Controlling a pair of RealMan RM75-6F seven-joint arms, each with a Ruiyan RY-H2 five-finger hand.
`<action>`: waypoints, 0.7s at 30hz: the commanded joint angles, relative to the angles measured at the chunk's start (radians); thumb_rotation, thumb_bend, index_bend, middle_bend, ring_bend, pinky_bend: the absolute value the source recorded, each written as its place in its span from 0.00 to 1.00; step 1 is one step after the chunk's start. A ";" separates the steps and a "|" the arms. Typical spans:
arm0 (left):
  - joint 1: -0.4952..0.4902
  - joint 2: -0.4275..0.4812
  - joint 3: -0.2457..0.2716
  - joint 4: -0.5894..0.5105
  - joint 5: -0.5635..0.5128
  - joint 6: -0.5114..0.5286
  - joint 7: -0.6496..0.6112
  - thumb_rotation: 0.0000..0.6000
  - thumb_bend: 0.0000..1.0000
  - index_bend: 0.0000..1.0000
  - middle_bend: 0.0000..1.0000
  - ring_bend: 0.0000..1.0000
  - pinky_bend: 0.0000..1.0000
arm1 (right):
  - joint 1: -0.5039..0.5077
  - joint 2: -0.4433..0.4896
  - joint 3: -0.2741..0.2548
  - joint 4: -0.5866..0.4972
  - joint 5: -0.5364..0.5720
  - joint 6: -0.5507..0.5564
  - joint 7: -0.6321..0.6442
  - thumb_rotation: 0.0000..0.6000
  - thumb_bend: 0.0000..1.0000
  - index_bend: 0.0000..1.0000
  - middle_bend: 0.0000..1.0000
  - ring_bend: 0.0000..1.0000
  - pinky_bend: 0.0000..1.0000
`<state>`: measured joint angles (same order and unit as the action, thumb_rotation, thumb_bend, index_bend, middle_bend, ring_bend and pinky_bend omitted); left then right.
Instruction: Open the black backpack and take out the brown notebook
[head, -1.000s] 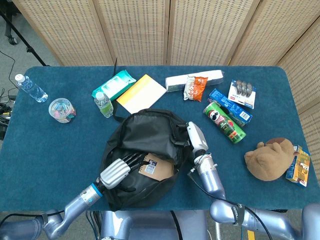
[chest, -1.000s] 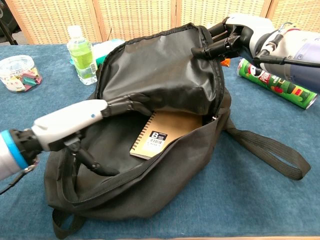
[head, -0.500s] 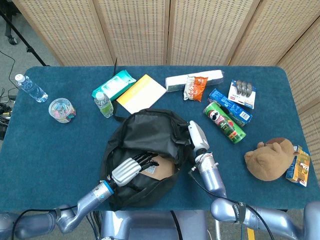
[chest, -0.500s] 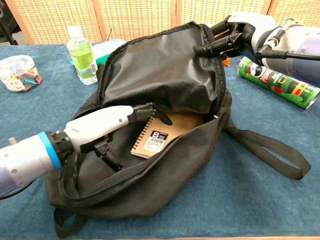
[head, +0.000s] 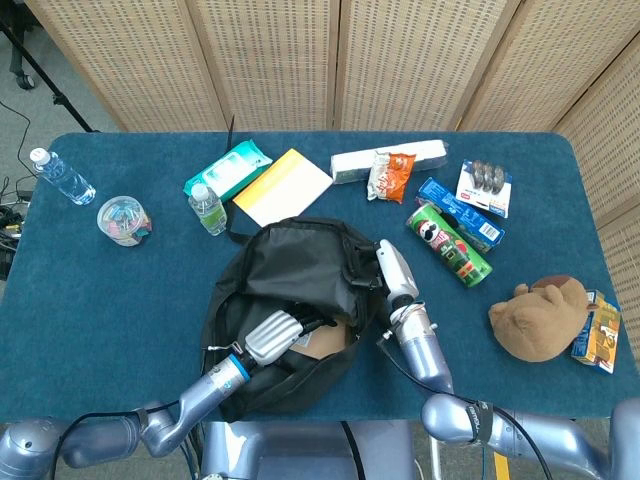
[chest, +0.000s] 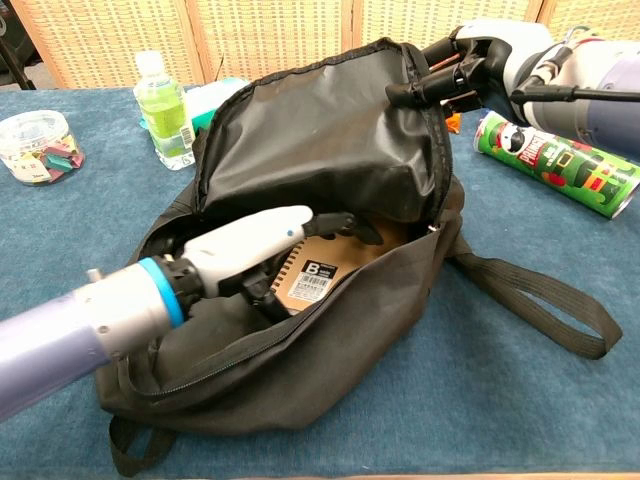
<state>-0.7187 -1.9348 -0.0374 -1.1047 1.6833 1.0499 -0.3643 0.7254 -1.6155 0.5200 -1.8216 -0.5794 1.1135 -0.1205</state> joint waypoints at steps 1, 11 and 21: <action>-0.018 -0.028 -0.015 0.027 -0.016 -0.009 0.001 1.00 0.00 0.23 0.04 0.07 0.17 | 0.002 0.002 -0.001 -0.001 -0.003 0.005 0.003 1.00 0.57 0.71 0.67 0.51 0.39; -0.032 -0.088 -0.011 0.094 -0.031 0.002 -0.034 1.00 0.00 0.23 0.04 0.07 0.17 | 0.002 0.024 0.010 -0.007 0.012 0.011 0.021 1.00 0.57 0.71 0.67 0.51 0.39; -0.052 -0.157 -0.037 0.206 -0.072 -0.009 -0.010 1.00 0.00 0.24 0.04 0.07 0.17 | -0.008 0.058 0.004 -0.032 0.008 0.013 0.038 1.00 0.57 0.71 0.67 0.51 0.39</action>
<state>-0.7654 -2.0811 -0.0685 -0.9129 1.6190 1.0454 -0.3809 0.7183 -1.5589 0.5246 -1.8524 -0.5702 1.1264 -0.0835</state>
